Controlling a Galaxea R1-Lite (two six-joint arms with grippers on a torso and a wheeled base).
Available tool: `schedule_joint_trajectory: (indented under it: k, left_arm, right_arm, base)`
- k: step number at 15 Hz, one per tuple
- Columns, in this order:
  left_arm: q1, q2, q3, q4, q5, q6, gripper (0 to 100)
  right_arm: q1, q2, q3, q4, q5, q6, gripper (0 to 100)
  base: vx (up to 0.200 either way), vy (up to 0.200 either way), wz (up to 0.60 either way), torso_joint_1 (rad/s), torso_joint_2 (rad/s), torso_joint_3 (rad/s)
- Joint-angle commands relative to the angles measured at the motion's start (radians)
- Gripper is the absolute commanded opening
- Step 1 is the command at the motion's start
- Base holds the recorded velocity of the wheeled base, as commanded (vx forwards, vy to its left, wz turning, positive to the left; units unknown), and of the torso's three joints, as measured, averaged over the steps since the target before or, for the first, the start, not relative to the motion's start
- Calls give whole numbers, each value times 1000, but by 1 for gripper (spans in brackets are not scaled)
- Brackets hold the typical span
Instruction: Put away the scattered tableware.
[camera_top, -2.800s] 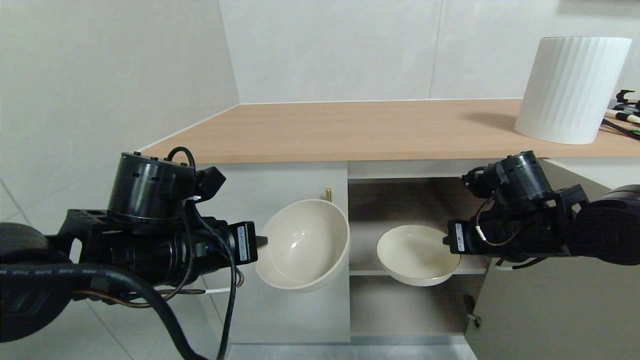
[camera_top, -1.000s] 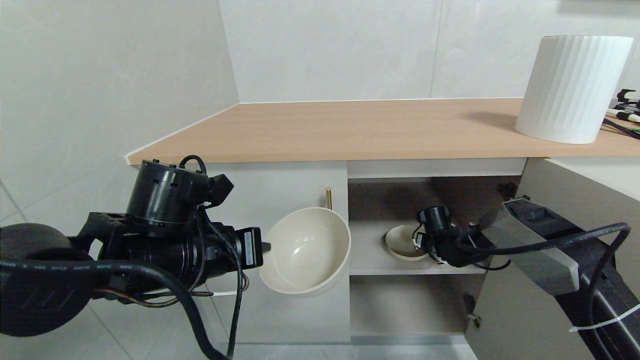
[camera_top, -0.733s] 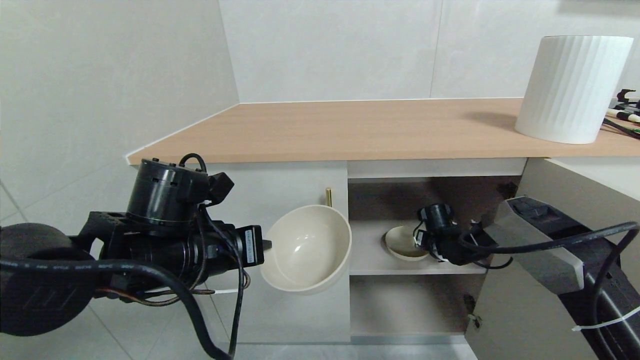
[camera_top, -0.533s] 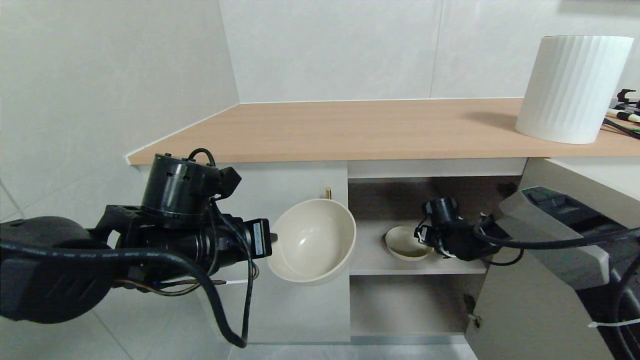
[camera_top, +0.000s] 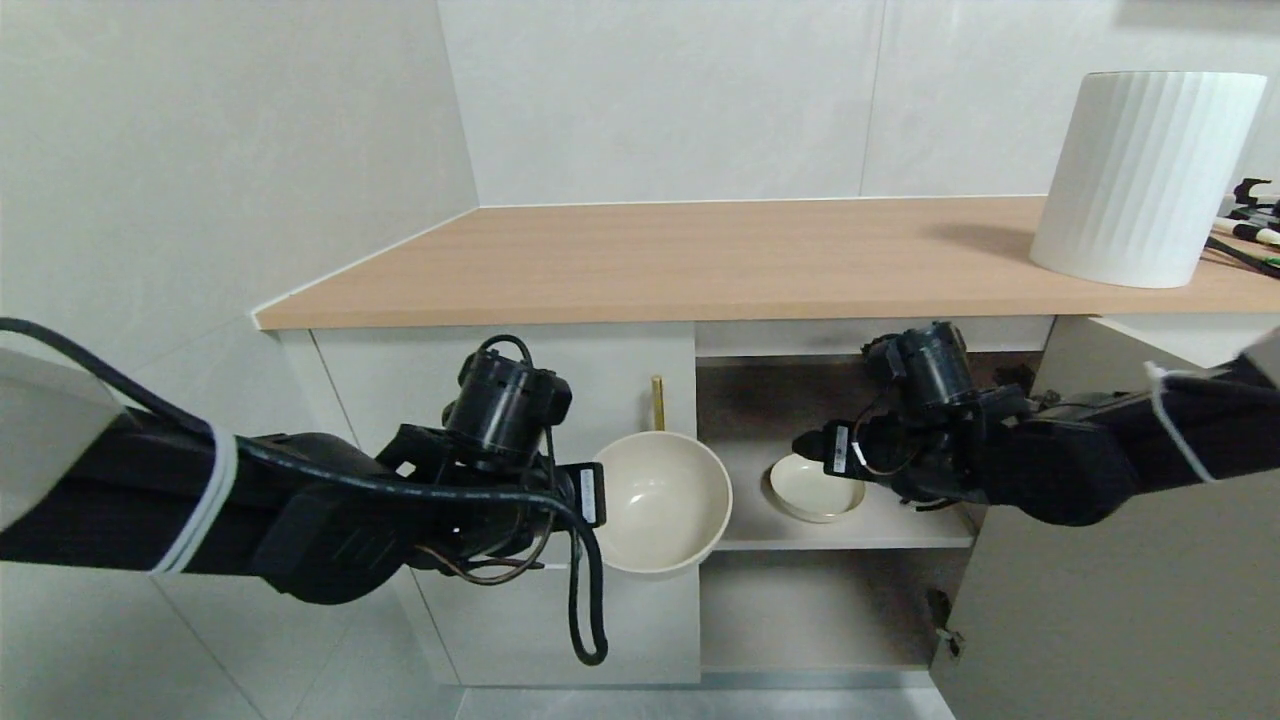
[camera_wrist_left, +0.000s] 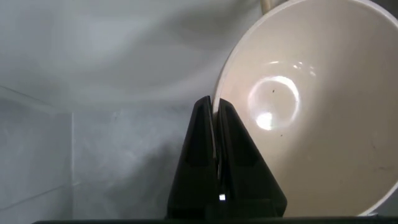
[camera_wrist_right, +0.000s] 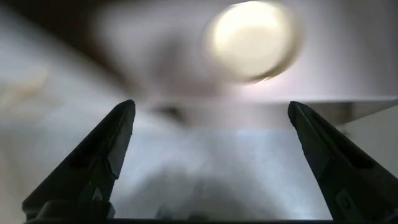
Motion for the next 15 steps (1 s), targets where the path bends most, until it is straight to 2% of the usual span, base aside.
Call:
schedule_joint_trajectory:
  k: [1,3,5,10,15]
  left_arm:
    - [-57,66,-1,-1,21,-2,0]
    - [-79,67,2,-1,50,-4,0]
    - [-91,57,5,-1,52,-4,0]
    - [-109,49,9,-1,84,-2,0]
    - [-125,34,22,1,85,-2,0]
  right_arm:
    - [136,-221,57,105,84,-2,100]
    - [193,-233,70,143,98,-2,100]
    - [236,-210,76,171,96,-3,100]
    - [240,-56,60,164,68,1,100]
    - [240,-13,53,137,50,6,100]
  base:
    - [0,0,0,0,0,0]
    - [0,0,0,0,0,0]
    - [0,0,0,0,0,0]
    - [0,0,0,0,0,0]
    - [0,0,0,0,0,0]
